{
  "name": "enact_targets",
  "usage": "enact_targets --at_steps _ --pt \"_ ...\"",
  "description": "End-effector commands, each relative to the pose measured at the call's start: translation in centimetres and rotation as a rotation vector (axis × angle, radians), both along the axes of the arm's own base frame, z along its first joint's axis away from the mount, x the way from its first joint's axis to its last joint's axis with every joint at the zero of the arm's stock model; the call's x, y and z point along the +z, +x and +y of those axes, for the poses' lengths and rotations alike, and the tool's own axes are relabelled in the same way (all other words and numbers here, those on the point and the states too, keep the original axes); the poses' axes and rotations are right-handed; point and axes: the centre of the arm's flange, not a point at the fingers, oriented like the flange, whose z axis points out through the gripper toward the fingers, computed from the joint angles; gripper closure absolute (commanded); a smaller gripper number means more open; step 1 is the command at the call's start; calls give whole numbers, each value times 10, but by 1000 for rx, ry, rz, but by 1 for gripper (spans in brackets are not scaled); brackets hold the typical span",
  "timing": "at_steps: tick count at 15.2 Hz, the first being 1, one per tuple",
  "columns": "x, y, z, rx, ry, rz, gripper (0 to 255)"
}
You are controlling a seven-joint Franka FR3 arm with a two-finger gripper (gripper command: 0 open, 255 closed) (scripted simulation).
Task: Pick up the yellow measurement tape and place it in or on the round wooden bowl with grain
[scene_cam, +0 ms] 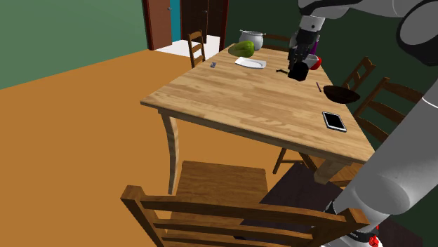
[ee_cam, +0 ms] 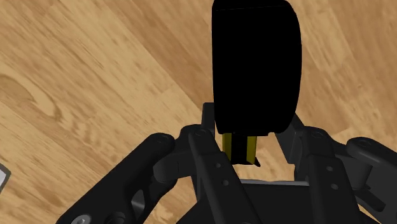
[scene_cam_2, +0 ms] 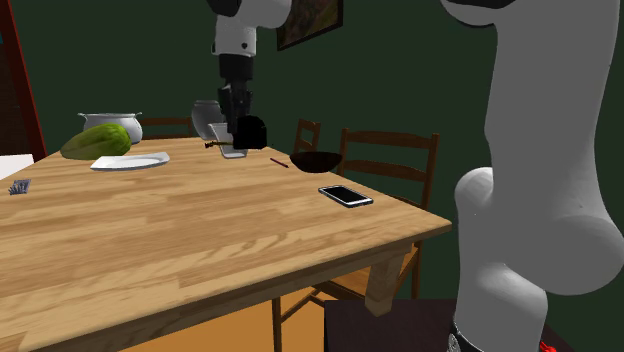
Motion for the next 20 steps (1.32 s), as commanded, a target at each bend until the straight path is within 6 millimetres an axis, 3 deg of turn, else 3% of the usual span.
enact_targets --at_steps 1,20 --pt "2 -16 -21 1 0 0 255" --pt "10 -169 -220 1 0 0 255"
